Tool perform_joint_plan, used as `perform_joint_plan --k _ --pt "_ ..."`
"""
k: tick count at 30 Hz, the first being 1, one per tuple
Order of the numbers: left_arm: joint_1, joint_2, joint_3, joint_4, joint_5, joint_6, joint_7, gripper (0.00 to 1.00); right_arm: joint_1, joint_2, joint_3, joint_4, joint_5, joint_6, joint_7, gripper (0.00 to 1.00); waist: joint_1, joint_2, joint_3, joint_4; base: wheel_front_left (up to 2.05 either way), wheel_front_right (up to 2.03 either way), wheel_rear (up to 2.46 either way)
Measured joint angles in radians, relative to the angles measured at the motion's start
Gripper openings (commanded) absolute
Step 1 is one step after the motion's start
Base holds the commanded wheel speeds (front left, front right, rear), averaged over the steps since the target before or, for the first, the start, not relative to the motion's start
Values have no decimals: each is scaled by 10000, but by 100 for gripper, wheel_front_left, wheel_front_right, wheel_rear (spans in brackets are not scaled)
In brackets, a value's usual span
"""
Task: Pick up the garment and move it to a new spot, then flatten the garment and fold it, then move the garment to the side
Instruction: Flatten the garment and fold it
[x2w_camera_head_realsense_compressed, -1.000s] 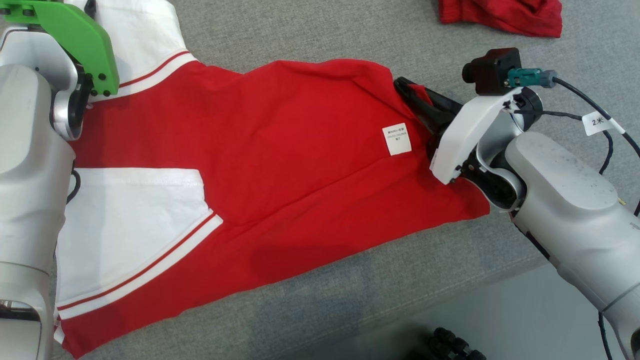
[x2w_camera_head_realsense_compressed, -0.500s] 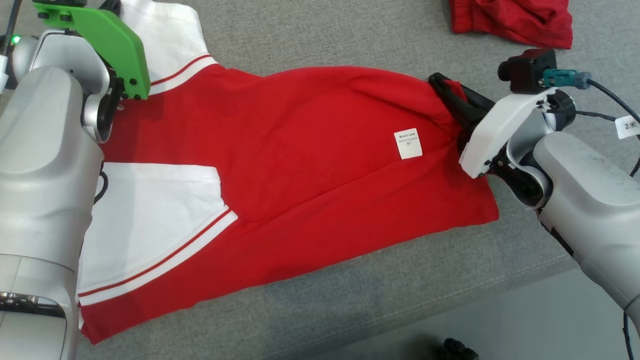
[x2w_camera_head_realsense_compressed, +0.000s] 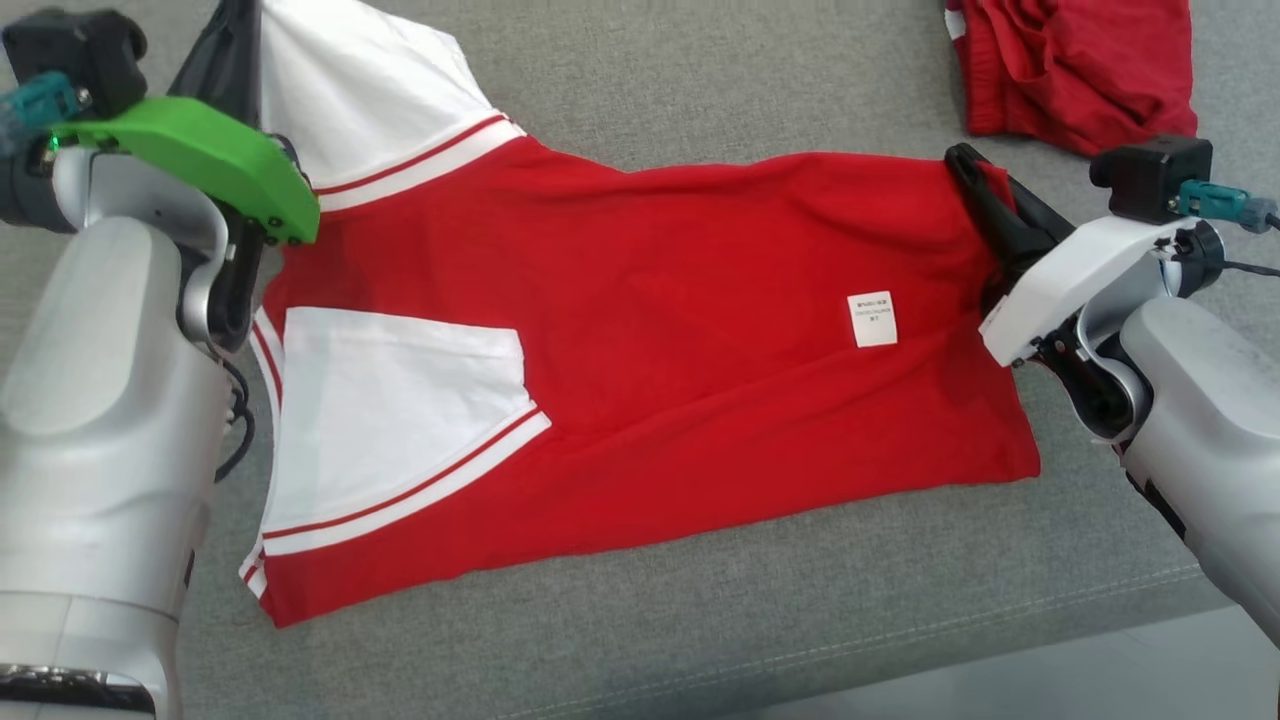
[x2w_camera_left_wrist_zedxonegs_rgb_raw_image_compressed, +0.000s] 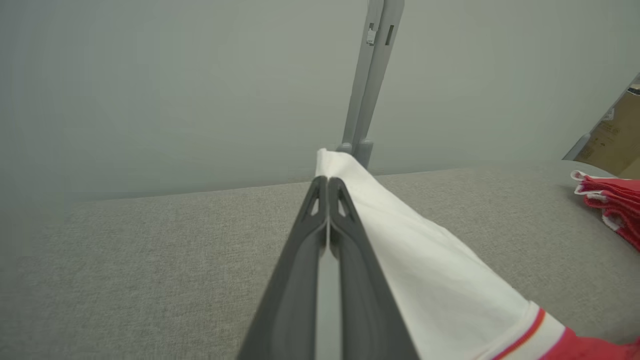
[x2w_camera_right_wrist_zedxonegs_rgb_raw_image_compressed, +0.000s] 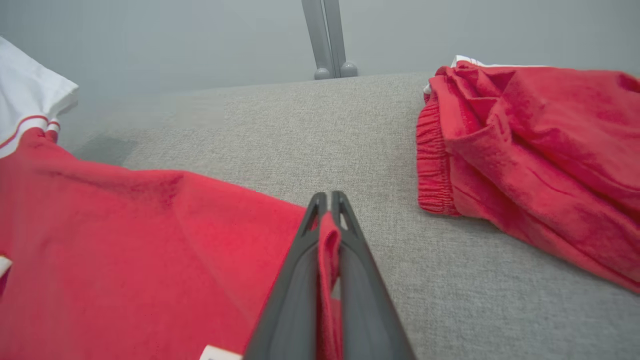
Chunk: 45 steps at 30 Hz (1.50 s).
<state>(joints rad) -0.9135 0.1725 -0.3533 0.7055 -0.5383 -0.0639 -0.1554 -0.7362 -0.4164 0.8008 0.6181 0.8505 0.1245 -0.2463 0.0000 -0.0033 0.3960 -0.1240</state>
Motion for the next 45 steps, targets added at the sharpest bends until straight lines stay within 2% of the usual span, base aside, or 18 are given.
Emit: perform_joint_plan --k 6,9,16,19,29,43,44,45 --pt "1561 -336 12 -828 -132 -79 -1053 0 782 -111 -244 -44 -261 -17 -86 0 0 0 -599 337 0 0 0" --pt "2512 -556 236 -1269 -341 -50 -1051 0 1287 -211 -458 -192 -454 -125 -86 0 0 0 -875 504 0 0 0" --pt "4607 -842 794 -2339 -821 382 -1034 0 2347 -148 -1726 -1421 -897 -546 -82 0 0 0 -1396 863 0 0 0" --pt "5146 -968 846 -2617 -890 399 -1007 0 2773 -92 -1954 -1569 -1081 -650 -82 0 0 0 -1516 944 0 0 0" --pt "7397 -961 861 -3576 -1093 700 -1005 0 4444 115 -2598 -2029 -1724 -826 -82 0 0 0 -1958 1115 0 0 0" --pt "9098 -940 585 -4629 -1081 955 -1005 0 5462 153 -2821 -2205 -3231 -815 -82 0 0 0 -2244 1026 0 0 0" --pt "9187 -924 596 -4633 -1081 995 -1005 0 5482 140 -2780 -2205 -3388 -815 -82 5 -1 0 -2263 1011 0 0 0" --pt "9262 -897 596 -4640 -1081 1009 -1003 0 5534 115 -2761 -2209 -3603 -815 -82 25 -1 0 -2279 996 0 0 0"
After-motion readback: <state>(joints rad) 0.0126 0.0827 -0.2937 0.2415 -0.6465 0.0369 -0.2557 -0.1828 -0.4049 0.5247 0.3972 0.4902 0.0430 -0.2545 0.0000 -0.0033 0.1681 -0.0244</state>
